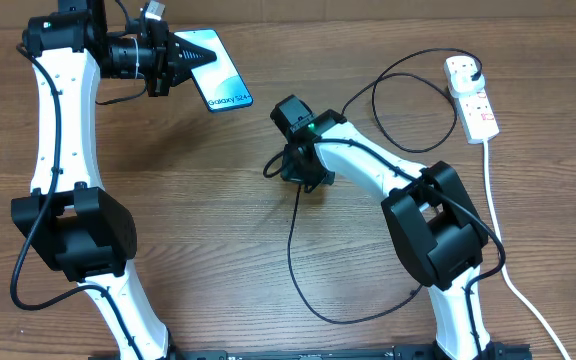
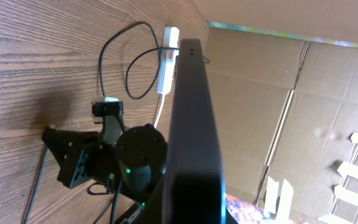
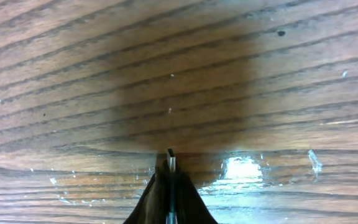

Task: Plug charger to phone and switch on socket
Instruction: 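Close the right gripper on the cable's USB-C plug, then lift the plug with the right gripper toward the phone's bottom port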

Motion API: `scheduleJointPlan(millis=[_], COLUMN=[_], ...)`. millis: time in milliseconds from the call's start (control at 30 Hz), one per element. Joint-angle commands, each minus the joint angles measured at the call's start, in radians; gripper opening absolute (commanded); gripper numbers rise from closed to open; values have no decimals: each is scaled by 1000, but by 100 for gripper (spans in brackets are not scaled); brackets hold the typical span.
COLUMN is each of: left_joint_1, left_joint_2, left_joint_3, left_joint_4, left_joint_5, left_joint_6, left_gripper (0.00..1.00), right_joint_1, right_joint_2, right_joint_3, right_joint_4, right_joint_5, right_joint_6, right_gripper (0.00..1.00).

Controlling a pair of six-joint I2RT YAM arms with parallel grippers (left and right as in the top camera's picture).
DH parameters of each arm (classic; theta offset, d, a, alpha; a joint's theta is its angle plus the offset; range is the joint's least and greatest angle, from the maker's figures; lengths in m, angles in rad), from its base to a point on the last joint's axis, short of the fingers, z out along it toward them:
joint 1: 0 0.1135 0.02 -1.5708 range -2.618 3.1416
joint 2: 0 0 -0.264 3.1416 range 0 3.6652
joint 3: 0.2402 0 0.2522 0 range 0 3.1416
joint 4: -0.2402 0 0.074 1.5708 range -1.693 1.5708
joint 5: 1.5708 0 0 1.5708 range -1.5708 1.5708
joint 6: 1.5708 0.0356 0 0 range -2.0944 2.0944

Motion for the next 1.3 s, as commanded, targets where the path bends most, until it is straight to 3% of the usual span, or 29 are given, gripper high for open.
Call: scheduleJointPlan(millis=[0,167,400,667,900,1267], left_joint_1=[-5,-5,-5,-5,-5,-27], left_joint_2=[-6,-6,-6,-6,-6,-6], left_joint_3=[14,14,14,14,14,14], left_joint_4=[1,0,0,-45,-122,-166], left_joint_5=[32,33,47,74,91,121], left_joint_6=[20,20,35,154,338,471], left_gripper=[4,4,4,4,4,4], right_joint_1=[-23,-52,-95,-156,-162,-159], right_joint_2=[97,84,-79,-285,-329,-328], right_joint_3=[-29,-19,-17,-17,-18,-18], right_joint_4=[-3,2,42,-80,-257,-241], right_joint_5=[-113,-177,-462,-813,-1057,-1266], right_joint_6=[18,-39,-355,-697,-975,-1026], right_gripper=[4,4,4,4,4,4])
